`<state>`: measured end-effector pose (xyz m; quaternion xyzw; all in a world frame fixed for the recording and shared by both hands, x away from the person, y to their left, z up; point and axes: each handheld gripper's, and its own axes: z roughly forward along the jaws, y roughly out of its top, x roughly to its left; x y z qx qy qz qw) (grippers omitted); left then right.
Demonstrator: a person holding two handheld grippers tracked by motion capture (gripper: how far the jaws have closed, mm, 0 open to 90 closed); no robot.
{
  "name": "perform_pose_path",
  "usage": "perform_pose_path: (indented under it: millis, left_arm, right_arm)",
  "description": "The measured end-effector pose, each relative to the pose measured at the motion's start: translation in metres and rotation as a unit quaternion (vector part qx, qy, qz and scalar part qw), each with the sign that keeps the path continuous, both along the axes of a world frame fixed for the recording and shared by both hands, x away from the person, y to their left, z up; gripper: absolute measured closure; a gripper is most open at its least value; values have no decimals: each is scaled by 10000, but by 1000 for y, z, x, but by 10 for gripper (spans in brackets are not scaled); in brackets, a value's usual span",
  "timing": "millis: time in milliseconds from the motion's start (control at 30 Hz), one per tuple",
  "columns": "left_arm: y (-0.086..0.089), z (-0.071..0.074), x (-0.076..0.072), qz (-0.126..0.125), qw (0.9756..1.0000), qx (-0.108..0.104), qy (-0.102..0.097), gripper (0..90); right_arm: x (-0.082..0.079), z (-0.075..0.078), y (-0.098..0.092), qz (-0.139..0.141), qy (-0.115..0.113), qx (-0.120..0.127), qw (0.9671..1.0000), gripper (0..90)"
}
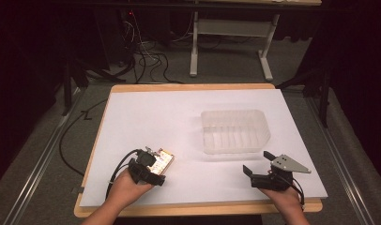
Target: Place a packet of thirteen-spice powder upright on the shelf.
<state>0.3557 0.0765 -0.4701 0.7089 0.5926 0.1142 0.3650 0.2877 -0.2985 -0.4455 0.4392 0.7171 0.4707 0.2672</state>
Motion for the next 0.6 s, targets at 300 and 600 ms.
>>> perform_pose_path:
  millis: [300, 600]
  left_arm:
    - [-10, 9, 13, -139, 9989, 290, 346, 129]
    - [-15, -2, 22, -222, 9926, 652, 999, 154]
  right_arm:
    - [1, -1, 2, 34, 50, -11, 10000, 30]
    - [1, 0, 0, 30, 37, 4, 10000, 31]
